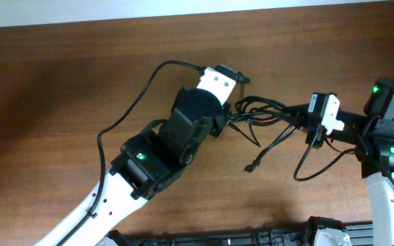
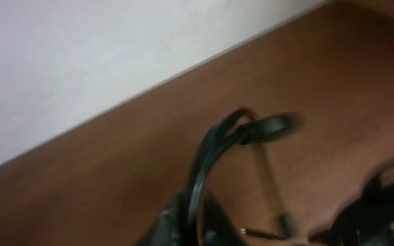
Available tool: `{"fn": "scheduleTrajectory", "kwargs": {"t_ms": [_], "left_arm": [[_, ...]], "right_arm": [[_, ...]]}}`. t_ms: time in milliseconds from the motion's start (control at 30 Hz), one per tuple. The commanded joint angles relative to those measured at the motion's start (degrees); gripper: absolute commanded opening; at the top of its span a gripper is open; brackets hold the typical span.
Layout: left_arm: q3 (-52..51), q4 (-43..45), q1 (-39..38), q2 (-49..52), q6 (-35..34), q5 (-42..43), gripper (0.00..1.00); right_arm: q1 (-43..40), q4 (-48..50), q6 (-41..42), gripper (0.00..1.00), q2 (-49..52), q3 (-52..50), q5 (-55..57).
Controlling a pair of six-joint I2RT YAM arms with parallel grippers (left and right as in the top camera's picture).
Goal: Untangle cables
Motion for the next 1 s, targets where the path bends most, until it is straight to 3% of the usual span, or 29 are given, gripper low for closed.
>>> {"fn": "scheduleTrajectory", "kwargs": {"t_ms": [0, 100, 200, 233, 333, 400, 533, 733, 967], "left_arm": [[0.8, -1.3, 0.5, -1.4, 0.9, 12.3, 0.30], [0.8, -2.9, 0.5, -1.4, 0.9, 14.4, 0.54], [0.8, -3.6, 0.5, -1.4, 0.9, 13.3, 0.62], [0.8, -3.6, 0.5, -1.4, 0.9, 12.8, 0.70], [0.8, -3.4, 0.5, -1.7, 0.9, 11.4, 0.82], [0.8, -2.8, 0.5, -2.6, 0.9, 10.9, 0.99], [0.8, 1.3, 0.5, -5.0, 1.7, 10.5, 0.99], [0.8, 6.4, 0.5, -8.5, 13.0, 11.0, 0.99], [0.8, 7.3, 0.5, -6.5, 30.3, 28.0, 0.99]], "right_arm": [[-0.2, 3.7, 6.4, 0.04, -0.2, 0.3, -1.2], [-0.2, 4.7, 7.9, 0.04, -0.2, 0.3, -1.2], [-0.2, 4.6, 8.9, 0.04, -0.2, 0.3, -1.2], [-0.2, 4.6, 8.9, 0.04, -0.2, 0.3, -1.2], [-0.2, 4.6, 9.0, 0.04, -0.2, 0.3, -1.2], [-0.2, 4.5, 10.8, 0.04, -0.2, 0.3, -1.0], [-0.2, 4.0, 14.9, 0.04, -0.2, 0.3, 0.0], [-0.2, -0.8, 14.9, 0.04, -0.2, 0.3, -0.2], [-0.2, -8.1, 14.8, 0.04, -0.2, 0.3, -1.4]]}}
